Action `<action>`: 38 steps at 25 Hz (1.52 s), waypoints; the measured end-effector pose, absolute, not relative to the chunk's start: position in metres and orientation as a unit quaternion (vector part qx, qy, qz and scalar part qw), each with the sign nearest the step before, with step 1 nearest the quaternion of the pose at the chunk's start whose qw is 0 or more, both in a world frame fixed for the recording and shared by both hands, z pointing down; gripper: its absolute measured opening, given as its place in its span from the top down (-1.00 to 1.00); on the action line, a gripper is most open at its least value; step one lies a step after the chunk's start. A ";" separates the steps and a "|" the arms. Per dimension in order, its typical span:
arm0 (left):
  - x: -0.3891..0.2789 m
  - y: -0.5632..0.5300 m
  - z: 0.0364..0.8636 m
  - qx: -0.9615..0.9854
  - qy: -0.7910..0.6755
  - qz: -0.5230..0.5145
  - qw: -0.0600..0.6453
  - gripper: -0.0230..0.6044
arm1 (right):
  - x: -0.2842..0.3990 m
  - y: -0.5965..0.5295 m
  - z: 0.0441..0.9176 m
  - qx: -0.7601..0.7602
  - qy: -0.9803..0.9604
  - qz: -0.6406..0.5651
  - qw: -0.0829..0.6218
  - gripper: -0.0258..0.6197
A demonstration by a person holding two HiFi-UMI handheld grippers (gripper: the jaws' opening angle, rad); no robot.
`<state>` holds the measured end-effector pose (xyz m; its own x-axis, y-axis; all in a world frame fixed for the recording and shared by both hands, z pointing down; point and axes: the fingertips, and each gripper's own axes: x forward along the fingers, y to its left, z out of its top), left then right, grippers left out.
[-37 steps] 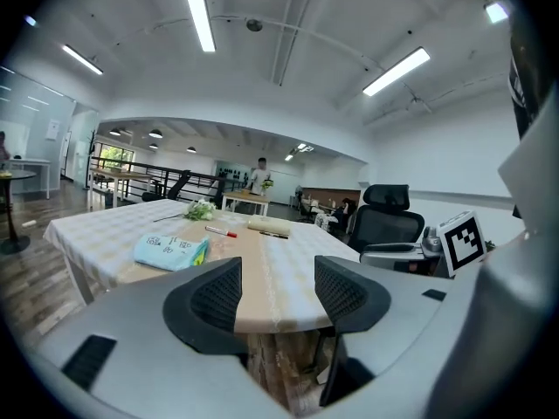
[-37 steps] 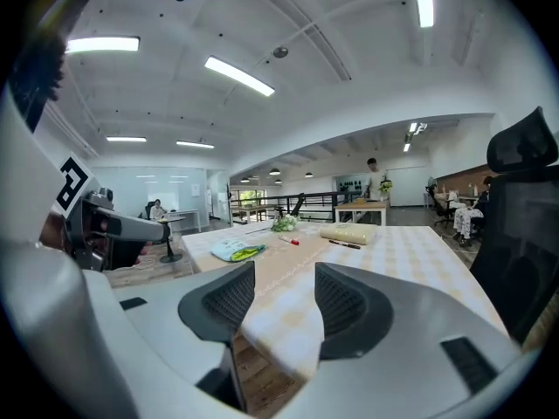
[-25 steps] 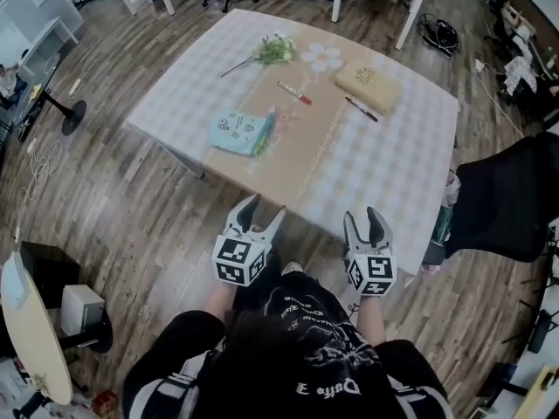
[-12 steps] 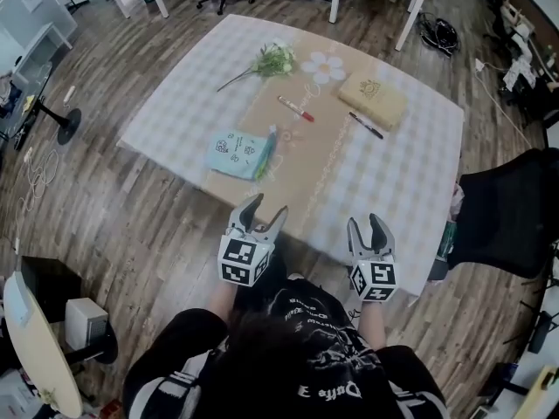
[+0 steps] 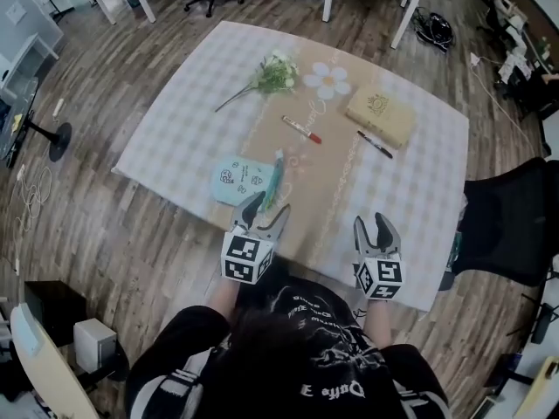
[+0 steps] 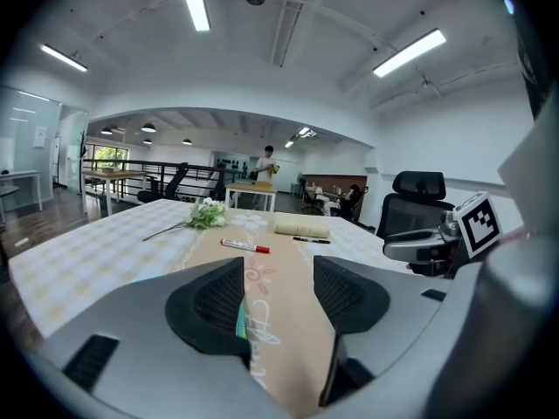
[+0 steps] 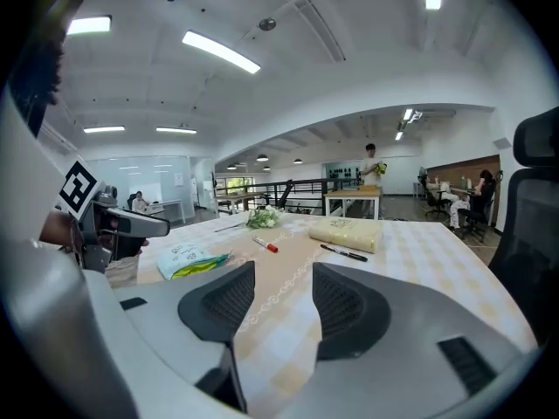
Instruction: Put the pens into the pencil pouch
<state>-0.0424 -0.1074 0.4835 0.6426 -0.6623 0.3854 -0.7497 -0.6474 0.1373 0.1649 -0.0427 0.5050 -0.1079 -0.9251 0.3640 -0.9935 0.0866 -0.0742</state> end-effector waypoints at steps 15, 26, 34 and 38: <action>-0.040 -0.199 0.486 0.929 -0.296 0.170 0.144 0.10 | 0.179 -0.142 0.490 0.678 -0.704 0.136 0.163 0.10; -0.030 -0.220 0.491 0.926 -0.287 0.182 0.165 0.10 | 0.221 -0.201 0.478 0.646 -0.727 0.137 0.188 0.11; -0.019 -0.220 0.490 0.917 -0.300 0.188 0.181 0.10 | 0.244 -0.229 0.500 0.593 -0.750 0.153 0.250 0.17; -0.021 -0.224 0.495 0.912 -0.310 0.206 0.172 0.10 | 0.261 -0.243 0.524 0.579 -0.752 0.173 0.265 0.17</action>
